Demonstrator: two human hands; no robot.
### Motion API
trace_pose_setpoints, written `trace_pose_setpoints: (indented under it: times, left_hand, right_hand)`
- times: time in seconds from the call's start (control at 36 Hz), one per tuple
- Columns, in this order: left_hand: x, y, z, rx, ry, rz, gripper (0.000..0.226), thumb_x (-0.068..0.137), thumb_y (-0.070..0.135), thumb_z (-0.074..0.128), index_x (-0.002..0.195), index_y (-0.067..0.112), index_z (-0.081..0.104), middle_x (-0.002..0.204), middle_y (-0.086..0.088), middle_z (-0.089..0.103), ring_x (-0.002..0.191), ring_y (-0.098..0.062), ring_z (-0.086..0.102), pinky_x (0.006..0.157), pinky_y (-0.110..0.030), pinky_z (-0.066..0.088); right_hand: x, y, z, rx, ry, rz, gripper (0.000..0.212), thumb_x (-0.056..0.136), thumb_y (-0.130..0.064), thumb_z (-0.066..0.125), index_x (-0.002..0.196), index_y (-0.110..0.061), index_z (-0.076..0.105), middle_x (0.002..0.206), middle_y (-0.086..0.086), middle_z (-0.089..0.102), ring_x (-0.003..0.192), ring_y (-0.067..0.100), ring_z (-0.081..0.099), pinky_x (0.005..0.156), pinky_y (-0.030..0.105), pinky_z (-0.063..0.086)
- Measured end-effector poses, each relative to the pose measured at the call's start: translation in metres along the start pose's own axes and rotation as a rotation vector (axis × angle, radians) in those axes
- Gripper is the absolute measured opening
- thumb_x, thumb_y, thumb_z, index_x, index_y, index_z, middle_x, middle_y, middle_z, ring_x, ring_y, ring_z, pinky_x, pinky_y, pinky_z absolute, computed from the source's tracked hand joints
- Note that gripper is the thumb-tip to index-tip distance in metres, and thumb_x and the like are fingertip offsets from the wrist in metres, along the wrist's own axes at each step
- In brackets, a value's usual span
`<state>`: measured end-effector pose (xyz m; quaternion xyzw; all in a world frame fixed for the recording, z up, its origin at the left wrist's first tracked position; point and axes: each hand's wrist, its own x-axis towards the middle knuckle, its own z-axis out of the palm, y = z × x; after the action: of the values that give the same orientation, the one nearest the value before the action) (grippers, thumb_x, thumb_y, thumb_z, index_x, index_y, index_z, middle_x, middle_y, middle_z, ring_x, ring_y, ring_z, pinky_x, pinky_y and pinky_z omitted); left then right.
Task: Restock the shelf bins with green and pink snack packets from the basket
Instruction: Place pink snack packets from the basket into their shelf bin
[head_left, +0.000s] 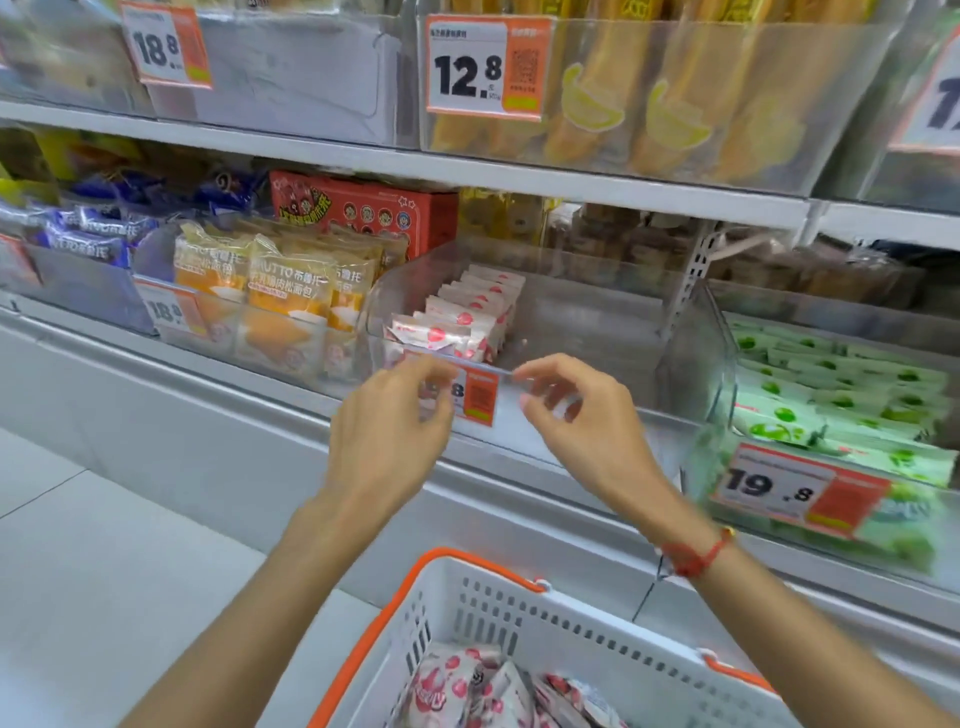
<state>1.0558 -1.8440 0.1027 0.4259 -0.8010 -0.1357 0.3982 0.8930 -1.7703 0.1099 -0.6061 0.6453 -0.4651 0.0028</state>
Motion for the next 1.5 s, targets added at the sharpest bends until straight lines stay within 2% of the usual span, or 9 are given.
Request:
trace_pose_setpoints:
  times: [0.25, 0.44, 0.58, 0.78, 0.86, 0.94, 1.03, 1.22, 1.5]
  left_hand:
    - [-0.118, -0.033, 0.078, 0.205, -0.521, -0.086, 0.028, 0.091, 0.029, 0.051, 0.117, 0.035, 0.059, 0.115, 0.015, 0.064, 0.108, -0.010, 0.059, 0.085, -0.026, 0.044]
    - [-0.185, -0.070, 0.131, 0.428, -1.048, 0.018, 0.043, 0.095, 0.018, 0.043, 0.136, 0.029, 0.049, 0.140, -0.001, 0.050, 0.126, -0.024, 0.048, 0.102, -0.036, 0.041]
    - [-0.219, -0.094, 0.152, 0.435, -1.401, 0.002, 0.055, 0.093, 0.017, 0.047, 0.145, 0.032, 0.037, 0.148, -0.002, 0.041, 0.137, -0.025, 0.032, 0.112, -0.039, 0.027]
    - [-0.195, -0.082, 0.160, 0.271, -1.230, -0.107, 0.048, 0.086, 0.017, 0.057, 0.133, 0.026, 0.050, 0.134, 0.000, 0.053, 0.121, -0.021, 0.050, 0.098, -0.031, 0.043]
    - [-0.174, -0.070, 0.157, 0.098, -1.170, -0.144, 0.071, 0.082, 0.024, 0.067, 0.144, 0.019, 0.033, 0.141, 0.000, 0.046, 0.127, -0.020, 0.046, 0.105, -0.030, 0.039]
    - [-0.135, -0.047, 0.144, 0.107, -1.230, -0.135, 0.060, 0.085, 0.022, 0.066, 0.137, 0.017, 0.038, 0.112, -0.005, 0.058, 0.101, -0.022, 0.057, 0.086, -0.029, 0.045]
    - [-0.089, -0.030, 0.125, 0.196, -1.209, 0.001, 0.047, 0.084, 0.029, 0.068, 0.126, 0.017, 0.051, 0.115, -0.007, 0.061, 0.105, -0.024, 0.058, 0.084, -0.029, 0.044]
    - [0.024, 0.002, 0.048, 0.141, -1.155, 0.243, 0.021, 0.083, 0.023, 0.073, 0.098, 0.010, 0.066, 0.079, 0.011, 0.055, 0.076, -0.007, 0.054, 0.066, -0.022, 0.037]
    - [0.112, 0.022, -0.054, -0.233, -0.764, 0.216, 0.014, 0.082, 0.019, 0.073, 0.096, 0.018, 0.068, 0.095, 0.002, 0.071, 0.090, -0.013, 0.067, 0.085, -0.038, 0.054]
  right_hand:
    - [-0.132, 0.077, 0.034, -0.063, -0.450, 0.360, 0.018, 0.085, -0.014, 0.060, 0.089, -0.028, 0.072, 0.071, -0.017, 0.062, 0.063, -0.003, 0.055, 0.063, 0.017, 0.045]
    - [-0.225, 0.123, 0.078, -0.205, -0.834, 0.626, 0.033, 0.090, -0.033, 0.054, 0.121, -0.020, 0.057, 0.119, 0.001, 0.062, 0.106, 0.019, 0.059, 0.090, 0.033, 0.049]
    - [-0.257, 0.120, 0.099, -0.135, -0.768, 0.720, 0.033, 0.088, -0.036, 0.063, 0.063, -0.020, 0.047, 0.065, -0.006, 0.045, 0.057, 0.006, 0.044, 0.053, 0.020, 0.037]
    - [-0.240, 0.126, 0.094, 0.040, -0.763, 0.775, 0.006, 0.094, -0.016, 0.055, 0.090, -0.021, 0.053, 0.086, -0.006, 0.056, 0.078, 0.006, 0.052, 0.064, 0.010, 0.040]
    - [-0.220, 0.119, 0.079, 0.097, -0.782, 0.720, 0.017, 0.098, -0.015, 0.046, 0.085, -0.026, 0.043, 0.077, -0.005, 0.058, 0.069, 0.008, 0.054, 0.064, 0.021, 0.042]
    - [-0.190, 0.110, 0.062, 0.126, -0.711, 0.675, 0.014, 0.098, -0.016, 0.046, 0.090, -0.027, 0.046, 0.095, 0.010, 0.071, 0.060, 0.002, 0.056, 0.057, 0.024, 0.042]
    - [-0.157, 0.099, 0.045, 0.222, -0.601, 0.640, 0.008, 0.097, -0.017, 0.051, 0.093, -0.023, 0.052, 0.071, 0.000, 0.069, 0.036, 0.000, 0.037, 0.044, 0.019, 0.031]
    - [-0.076, 0.037, 0.005, 0.334, -0.401, 0.470, 0.002, 0.087, -0.028, 0.067, 0.087, -0.028, 0.065, 0.080, 0.001, 0.070, 0.077, 0.007, 0.062, 0.074, 0.028, 0.049]
    - [0.033, -0.037, -0.032, 0.186, -0.103, 0.123, 0.023, 0.080, -0.014, 0.074, 0.097, -0.025, 0.063, 0.085, -0.009, 0.073, 0.078, -0.001, 0.067, 0.071, 0.018, 0.055]
